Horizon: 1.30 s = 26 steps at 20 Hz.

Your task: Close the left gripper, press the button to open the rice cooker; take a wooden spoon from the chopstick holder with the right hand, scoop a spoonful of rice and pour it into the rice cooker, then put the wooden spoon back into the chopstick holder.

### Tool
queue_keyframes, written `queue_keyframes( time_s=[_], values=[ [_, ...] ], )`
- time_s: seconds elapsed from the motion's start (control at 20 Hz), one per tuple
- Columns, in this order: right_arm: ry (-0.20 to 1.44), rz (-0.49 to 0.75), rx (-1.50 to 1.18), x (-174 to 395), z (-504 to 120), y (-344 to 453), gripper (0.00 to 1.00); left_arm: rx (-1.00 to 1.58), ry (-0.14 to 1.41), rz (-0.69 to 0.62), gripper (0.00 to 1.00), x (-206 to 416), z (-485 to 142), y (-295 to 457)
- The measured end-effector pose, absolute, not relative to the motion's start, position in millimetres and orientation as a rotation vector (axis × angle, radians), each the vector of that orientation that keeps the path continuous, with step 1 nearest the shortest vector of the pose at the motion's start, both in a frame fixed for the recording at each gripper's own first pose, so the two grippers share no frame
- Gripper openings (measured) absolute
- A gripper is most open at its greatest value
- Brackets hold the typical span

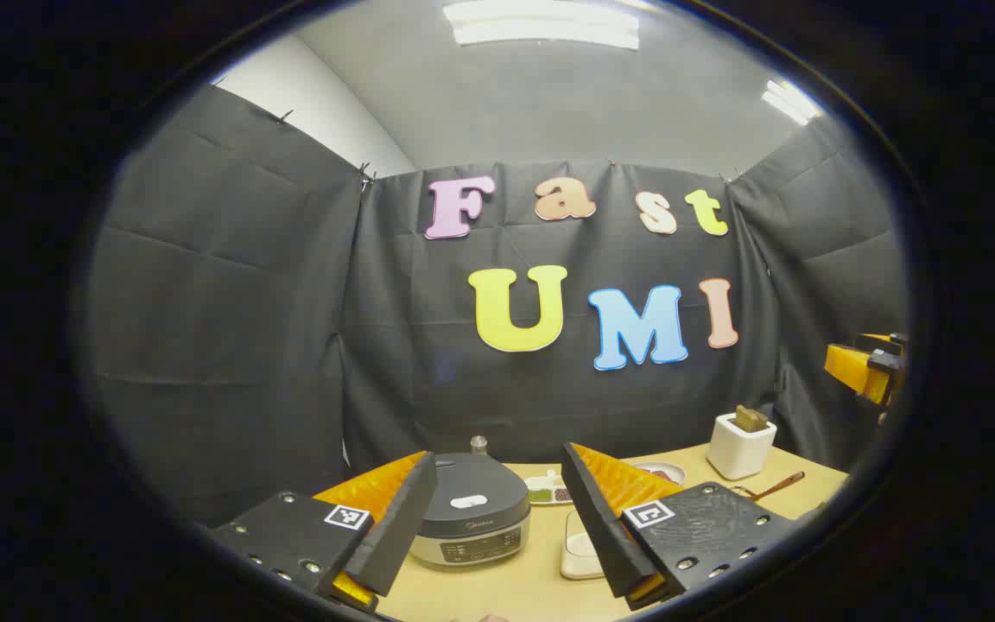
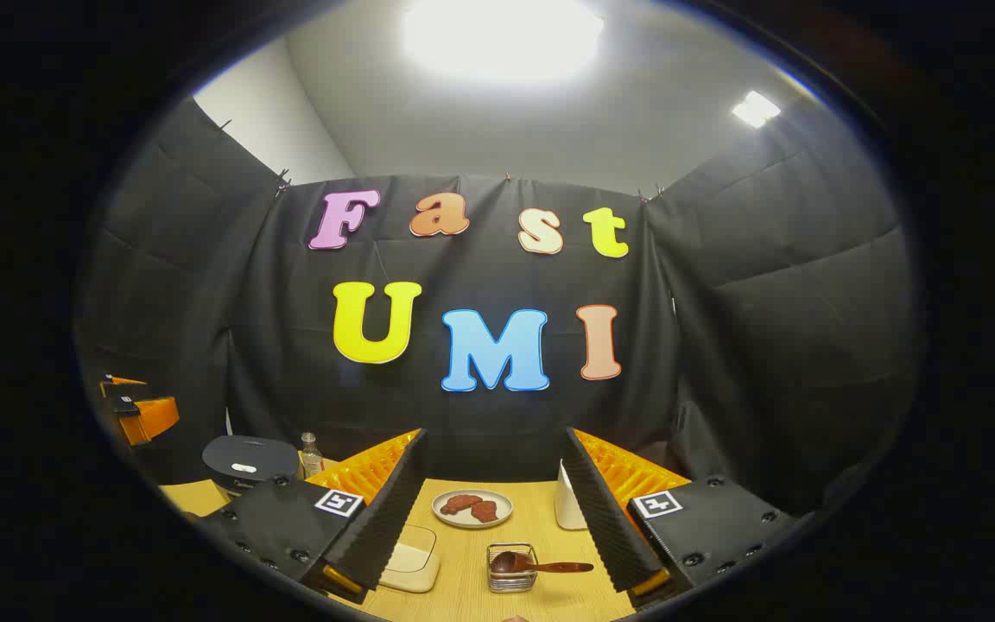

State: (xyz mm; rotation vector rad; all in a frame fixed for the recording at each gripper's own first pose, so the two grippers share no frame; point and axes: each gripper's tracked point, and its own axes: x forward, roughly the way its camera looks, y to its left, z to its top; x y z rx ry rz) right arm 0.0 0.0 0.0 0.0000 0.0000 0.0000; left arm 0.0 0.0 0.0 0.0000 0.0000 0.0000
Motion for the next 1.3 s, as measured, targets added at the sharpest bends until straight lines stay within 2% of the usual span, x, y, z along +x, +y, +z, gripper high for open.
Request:
queue_keyframes(
  time_s=[1.3],
  values=[
    [0.017, -0.014, 0.024, 3.6, -8.0, -12.5, 0.98, 0.018, -0.039, -0.007, 0.9, 1.5, 15.9, -12.8]
  ],
)
